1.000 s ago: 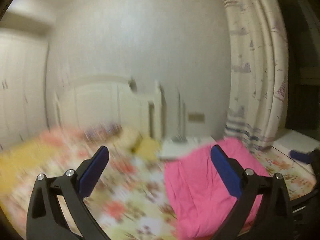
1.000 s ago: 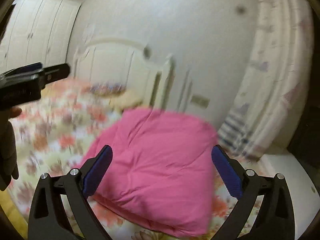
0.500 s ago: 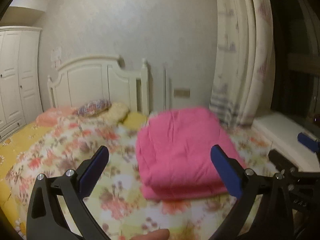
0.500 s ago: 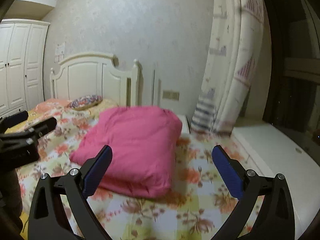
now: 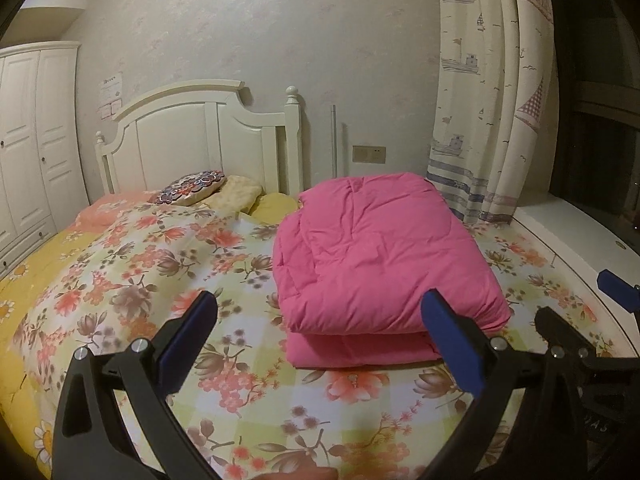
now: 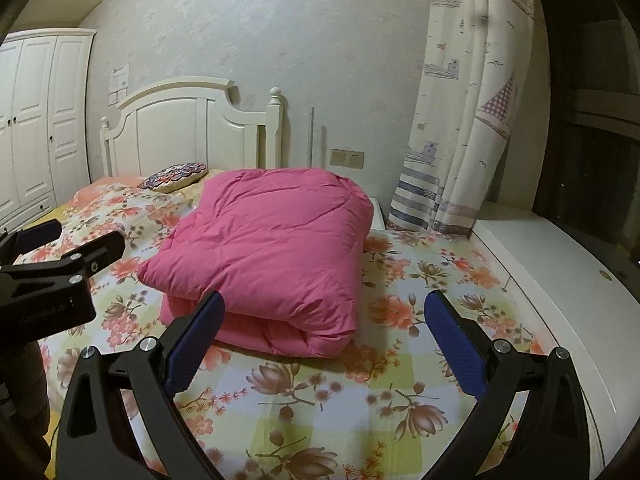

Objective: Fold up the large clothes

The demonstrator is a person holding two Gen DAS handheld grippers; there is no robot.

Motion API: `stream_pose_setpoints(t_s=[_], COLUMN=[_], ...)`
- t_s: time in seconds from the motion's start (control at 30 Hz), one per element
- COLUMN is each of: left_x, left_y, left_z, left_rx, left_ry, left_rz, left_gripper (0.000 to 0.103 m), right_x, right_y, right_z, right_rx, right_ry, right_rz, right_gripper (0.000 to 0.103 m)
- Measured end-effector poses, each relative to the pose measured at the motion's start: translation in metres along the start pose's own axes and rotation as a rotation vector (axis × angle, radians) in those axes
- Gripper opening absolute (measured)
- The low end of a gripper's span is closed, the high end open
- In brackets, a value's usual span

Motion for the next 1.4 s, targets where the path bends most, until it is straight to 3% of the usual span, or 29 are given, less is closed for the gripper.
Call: stream_pose_setpoints(t_s=[1.4], left_x=[-0.015], left_y=[-0.002], left_z=[-0.003], left_rx=[0.029], left_ry=[0.015], left_rz=[0.017], left_gripper=[0.101], right_x=[-0.008], right_y=[-0.009], right_z=[-0.004], right_rx=[0.002], right_ry=[0.0], right_rz=[-0.024], right_gripper=[0.099])
Point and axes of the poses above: each gripper's, at about its wrist camera, not at the fingertips, and x roughly the way its jaws point, y to its right, z to its underside, the point moved 4 cm from there along x, roughly the way its jaws point, and after that the axes turned 2 degrees about -x, right-handed, at the moved point
